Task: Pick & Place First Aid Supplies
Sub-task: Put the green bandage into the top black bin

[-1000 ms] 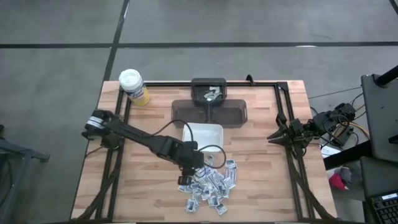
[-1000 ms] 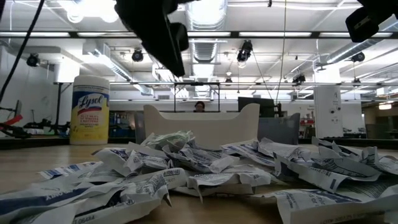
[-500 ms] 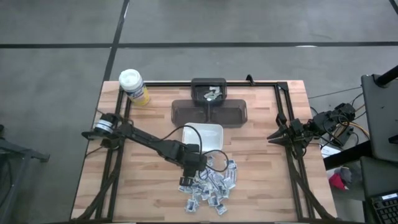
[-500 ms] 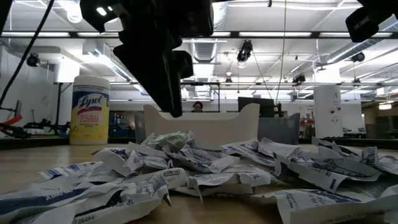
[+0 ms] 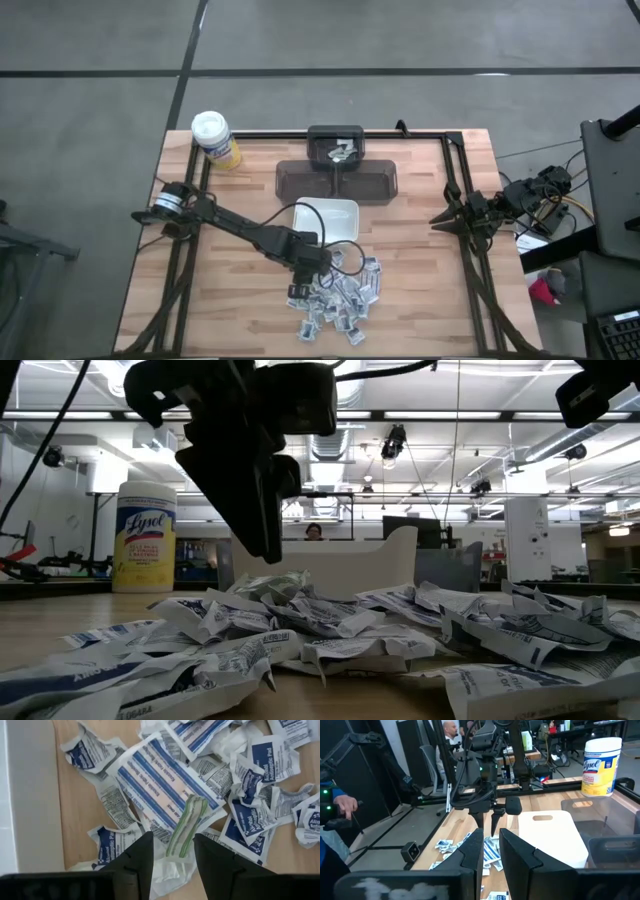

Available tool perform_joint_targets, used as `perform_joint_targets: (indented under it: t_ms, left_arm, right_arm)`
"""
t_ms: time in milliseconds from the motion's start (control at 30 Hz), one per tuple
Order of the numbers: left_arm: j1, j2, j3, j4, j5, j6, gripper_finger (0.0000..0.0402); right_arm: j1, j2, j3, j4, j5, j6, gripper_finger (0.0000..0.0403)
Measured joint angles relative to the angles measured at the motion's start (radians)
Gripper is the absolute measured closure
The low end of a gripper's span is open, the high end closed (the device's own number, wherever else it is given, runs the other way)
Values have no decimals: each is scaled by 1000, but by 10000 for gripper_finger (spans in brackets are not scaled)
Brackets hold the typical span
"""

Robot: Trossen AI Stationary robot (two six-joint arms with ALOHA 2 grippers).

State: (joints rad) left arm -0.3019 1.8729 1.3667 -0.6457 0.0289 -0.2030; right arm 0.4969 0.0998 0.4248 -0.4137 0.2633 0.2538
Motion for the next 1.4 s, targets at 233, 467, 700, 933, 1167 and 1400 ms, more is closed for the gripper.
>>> perform_joint_targets:
  t_ms: [233,467,700,933,1167,1400]
  left_arm:
    - [0,0,-41,59,2,-46,266]
    - [-3,0,-45,83,12,-84,266]
    - [-5,0,-46,97,22,-85,266]
    - [-5,12,-46,97,33,-93,266]
    - [-6,32,-47,101,66,-121,266]
    - [-6,32,-47,113,65,-140,266]
  right_arm:
    - [0,0,0,0,0,0,344]
    - [0,0,0,0,0,0,344]
    - [0,0,0,0,0,0,344]
    - [0,0,0,0,0,0,344]
    - [0,0,0,0,0,19,344]
    - [0,0,0,0,0,32,344]
